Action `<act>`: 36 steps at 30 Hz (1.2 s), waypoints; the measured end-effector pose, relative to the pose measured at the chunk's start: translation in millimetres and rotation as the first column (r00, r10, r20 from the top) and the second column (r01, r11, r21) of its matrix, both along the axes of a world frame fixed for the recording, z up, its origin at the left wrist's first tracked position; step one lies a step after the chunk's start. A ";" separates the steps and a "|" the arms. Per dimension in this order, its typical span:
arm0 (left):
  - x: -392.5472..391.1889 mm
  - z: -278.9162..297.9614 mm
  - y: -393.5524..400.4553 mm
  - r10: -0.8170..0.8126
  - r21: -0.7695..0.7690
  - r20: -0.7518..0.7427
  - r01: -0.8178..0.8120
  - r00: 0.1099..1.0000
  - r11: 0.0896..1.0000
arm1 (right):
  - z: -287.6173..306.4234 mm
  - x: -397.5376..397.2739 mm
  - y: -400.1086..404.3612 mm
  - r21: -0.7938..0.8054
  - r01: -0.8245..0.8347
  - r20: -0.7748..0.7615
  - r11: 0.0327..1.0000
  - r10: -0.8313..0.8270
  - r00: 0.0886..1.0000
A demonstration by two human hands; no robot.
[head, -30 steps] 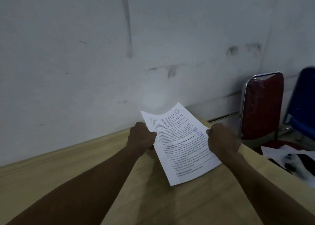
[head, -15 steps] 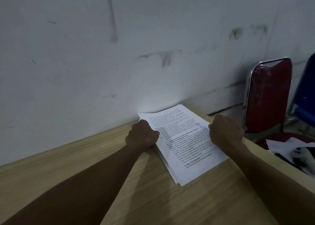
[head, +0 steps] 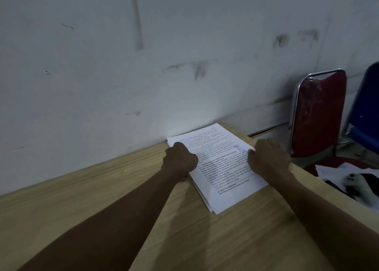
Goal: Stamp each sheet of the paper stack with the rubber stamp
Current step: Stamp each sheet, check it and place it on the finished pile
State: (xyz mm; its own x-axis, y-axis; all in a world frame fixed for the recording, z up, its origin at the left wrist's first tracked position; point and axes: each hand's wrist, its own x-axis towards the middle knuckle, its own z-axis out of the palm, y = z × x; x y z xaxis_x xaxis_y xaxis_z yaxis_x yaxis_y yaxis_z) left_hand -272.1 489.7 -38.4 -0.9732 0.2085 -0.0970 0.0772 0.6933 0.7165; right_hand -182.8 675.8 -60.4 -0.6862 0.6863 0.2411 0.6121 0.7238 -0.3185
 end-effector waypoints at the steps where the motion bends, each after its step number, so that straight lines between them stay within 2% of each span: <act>1: 0.6 0.3 -0.4 -0.010 0.013 0.011 0.010 1.000 1.000 | 0.2 0.6 -0.2 -0.005 -0.004 0.001 1.000 0.004 1.000; 7: 13.7 21.8 -11.4 -0.073 0.045 0.073 0.070 0.995 0.997 | 2.3 7.5 -11.5 0.001 -0.067 -0.004 0.998 0.067 0.998; 14: 47.7 71.4 -55.2 -0.117 0.080 0.063 0.112 0.991 0.991 | 10.8 41.9 -58.1 0.248 -0.050 -0.028 0.967 0.059 0.998; 17: 68.3 86.5 -90.7 -0.105 0.127 0.023 0.101 0.994 0.987 | 19.5 68.6 -82.2 0.220 -0.070 -0.022 0.973 0.076 0.997; 21: 101.5 112.6 -137.4 -0.100 0.229 -0.073 0.114 0.992 0.967 | 35.1 100.3 -127.6 0.107 -0.258 -0.120 0.960 0.271 0.955; 25: 141.7 123.2 -195.3 -0.028 0.305 -0.172 0.080 0.985 0.949 | 43.9 133.4 -191.2 -0.029 -0.497 -0.206 0.867 0.482 0.852; 30: 189.6 114.6 -276.3 0.099 0.345 -0.264 -0.002 0.959 0.939 | 46.1 165.4 -273.4 -0.148 -0.669 -0.355 0.728 0.593 0.723; 32: 204.7 106.5 -305.9 0.139 0.346 -0.272 -0.038 0.952 0.937 | 47.1 174.9 -299.5 -0.150 -0.684 -0.338 0.714 0.613 0.714; 36: 224.4 86.8 -351.3 0.188 0.319 -0.247 -0.103 0.950 0.942 | 50.5 180.0 -330.9 -0.138 -0.648 -0.178 0.749 0.625 0.760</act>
State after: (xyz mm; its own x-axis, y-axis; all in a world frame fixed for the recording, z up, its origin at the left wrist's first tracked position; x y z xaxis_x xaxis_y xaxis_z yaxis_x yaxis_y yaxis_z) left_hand -47.7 138.4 48.4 -0.9750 0.0404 0.2185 0.2116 0.4689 0.8575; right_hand -2.7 344.9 -9.8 -0.9551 0.1380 0.2622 -0.0192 0.8543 -0.5194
